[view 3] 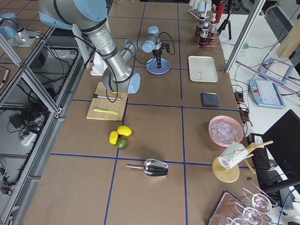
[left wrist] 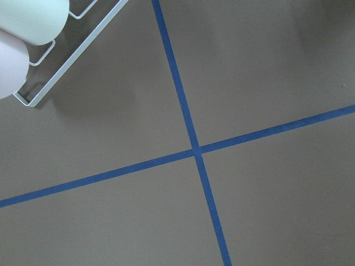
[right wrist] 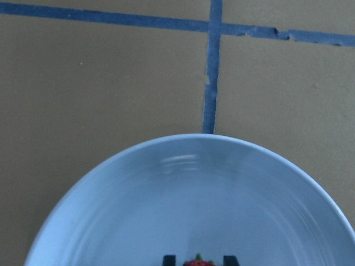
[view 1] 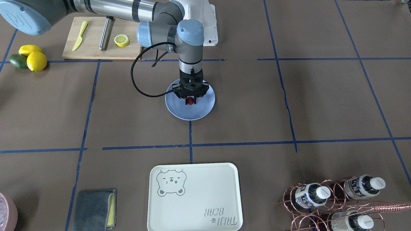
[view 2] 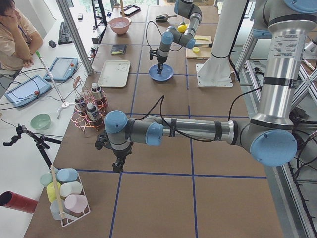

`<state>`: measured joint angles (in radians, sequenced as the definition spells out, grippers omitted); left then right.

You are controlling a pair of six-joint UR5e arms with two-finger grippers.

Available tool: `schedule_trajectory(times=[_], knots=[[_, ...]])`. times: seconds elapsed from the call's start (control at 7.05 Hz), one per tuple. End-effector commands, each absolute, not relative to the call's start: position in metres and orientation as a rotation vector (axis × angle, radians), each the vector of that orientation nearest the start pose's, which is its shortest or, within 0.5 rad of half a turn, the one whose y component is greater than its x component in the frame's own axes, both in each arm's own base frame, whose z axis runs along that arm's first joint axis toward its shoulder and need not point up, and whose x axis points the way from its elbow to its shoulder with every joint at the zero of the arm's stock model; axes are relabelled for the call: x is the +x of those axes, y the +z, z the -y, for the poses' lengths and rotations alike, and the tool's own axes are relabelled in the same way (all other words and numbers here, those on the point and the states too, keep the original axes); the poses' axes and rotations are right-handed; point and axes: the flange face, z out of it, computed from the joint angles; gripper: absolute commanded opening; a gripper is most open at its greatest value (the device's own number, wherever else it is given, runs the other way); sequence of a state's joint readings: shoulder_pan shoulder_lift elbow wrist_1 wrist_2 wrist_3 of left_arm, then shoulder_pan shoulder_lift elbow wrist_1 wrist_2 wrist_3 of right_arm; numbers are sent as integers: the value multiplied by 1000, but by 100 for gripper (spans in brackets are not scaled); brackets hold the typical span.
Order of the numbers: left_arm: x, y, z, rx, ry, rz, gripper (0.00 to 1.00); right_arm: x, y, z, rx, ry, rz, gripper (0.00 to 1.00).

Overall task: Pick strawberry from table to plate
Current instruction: 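Lower the strawberry onto the plate and open the right gripper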

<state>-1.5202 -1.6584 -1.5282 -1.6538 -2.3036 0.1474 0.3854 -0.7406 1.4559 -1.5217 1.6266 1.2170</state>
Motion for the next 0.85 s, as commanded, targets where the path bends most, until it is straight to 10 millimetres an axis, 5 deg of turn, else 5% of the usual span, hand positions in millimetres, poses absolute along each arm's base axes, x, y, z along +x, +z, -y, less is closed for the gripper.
schedule_trajectory(times=[0.0, 0.14, 0.43, 0.71], knots=[[-39, 630, 539, 157, 235, -727, 100, -649, 195, 398, 228, -5, 734, 99], [-39, 628, 540, 160, 236, -726, 100, -641, 187, 402, 238, 0, 748, 100], [-37, 620, 542, 176, 249, -725, 100, -576, 188, 476, 230, 0, 775, 100], [-36, 623, 539, 167, 251, -725, 100, -464, 254, 567, 215, -127, 755, 100]])
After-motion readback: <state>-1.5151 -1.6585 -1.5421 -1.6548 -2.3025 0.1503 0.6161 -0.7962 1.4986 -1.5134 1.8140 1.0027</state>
